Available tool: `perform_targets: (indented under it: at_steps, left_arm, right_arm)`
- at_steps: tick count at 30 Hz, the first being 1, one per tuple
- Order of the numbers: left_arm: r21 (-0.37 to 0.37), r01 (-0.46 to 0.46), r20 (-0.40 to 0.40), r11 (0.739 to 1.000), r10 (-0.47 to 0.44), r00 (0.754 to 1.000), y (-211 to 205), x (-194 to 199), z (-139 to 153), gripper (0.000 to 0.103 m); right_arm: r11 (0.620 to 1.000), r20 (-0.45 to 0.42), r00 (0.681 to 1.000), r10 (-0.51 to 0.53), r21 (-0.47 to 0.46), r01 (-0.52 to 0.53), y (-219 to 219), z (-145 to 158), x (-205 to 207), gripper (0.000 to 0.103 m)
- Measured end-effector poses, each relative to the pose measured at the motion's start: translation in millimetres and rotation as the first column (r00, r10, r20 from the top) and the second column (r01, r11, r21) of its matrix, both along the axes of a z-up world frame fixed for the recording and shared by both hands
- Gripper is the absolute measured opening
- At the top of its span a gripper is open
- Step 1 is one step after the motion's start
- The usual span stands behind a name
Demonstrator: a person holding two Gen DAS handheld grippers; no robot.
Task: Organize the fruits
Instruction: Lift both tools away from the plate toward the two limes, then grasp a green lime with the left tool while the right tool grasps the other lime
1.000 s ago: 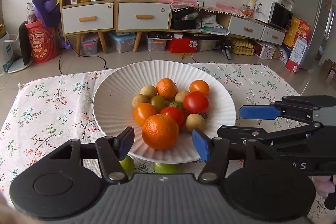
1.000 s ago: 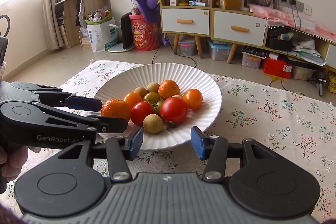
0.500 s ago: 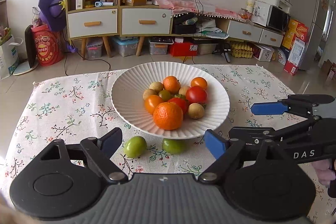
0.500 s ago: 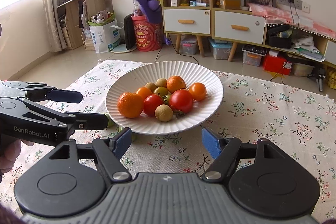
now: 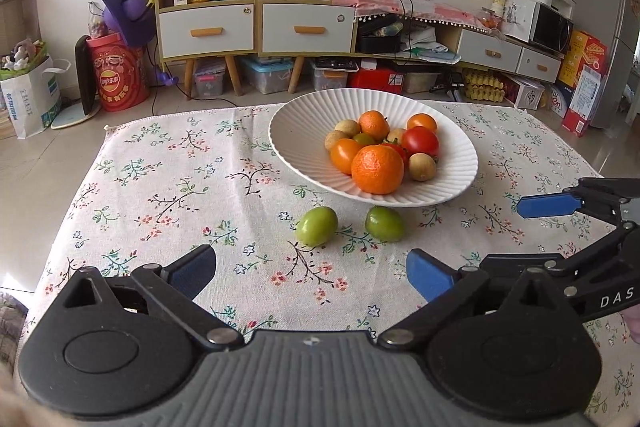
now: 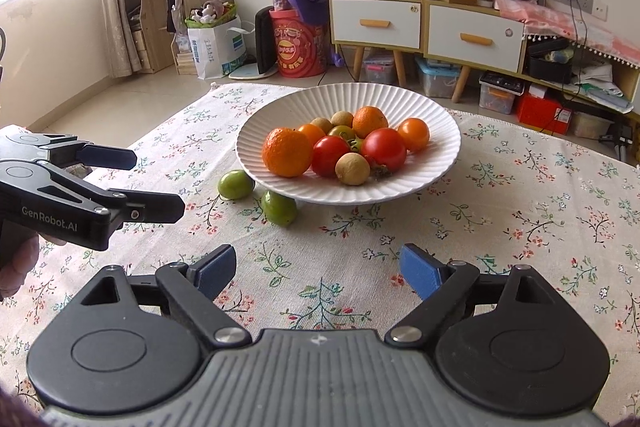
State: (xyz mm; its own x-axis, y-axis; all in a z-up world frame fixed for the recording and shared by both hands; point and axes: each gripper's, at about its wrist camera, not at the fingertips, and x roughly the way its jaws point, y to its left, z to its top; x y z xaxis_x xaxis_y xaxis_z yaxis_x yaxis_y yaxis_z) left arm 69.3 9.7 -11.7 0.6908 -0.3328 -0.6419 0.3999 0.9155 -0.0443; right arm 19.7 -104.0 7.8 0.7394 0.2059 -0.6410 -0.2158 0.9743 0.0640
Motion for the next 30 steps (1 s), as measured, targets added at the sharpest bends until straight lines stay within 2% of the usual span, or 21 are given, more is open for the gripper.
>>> perform_targets:
  at_steps: [12,20,23,30]
  left_arm:
    - [0.069,-0.024,0.013,0.997,0.024,1.0,1.1,13.3,-33.6,0.096]
    - [0.047,-0.001,0.021,0.999,0.0,1.0,-1.9,22.0,-40.2,0.095]
    - [0.031,0.014,0.017,0.999,-0.015,1.0,-7.9,25.7,-40.2,0.089]
    - [0.008,0.036,0.013,0.999,-0.036,0.999,-22.1,33.7,-36.0,0.063]
  right_arm:
    - [0.999,-0.036,0.999,0.009,-0.034,-0.01,16.3,-21.1,2.5,0.089]
    - [0.998,-0.018,1.0,0.007,-0.057,-0.008,18.4,-28.5,8.1,0.089]
    - [0.998,-0.009,1.0,0.01,-0.068,-0.011,18.6,-29.6,9.1,0.09]
    - [0.997,-0.006,1.0,0.014,-0.076,-0.014,18.9,-29.1,8.9,0.09]
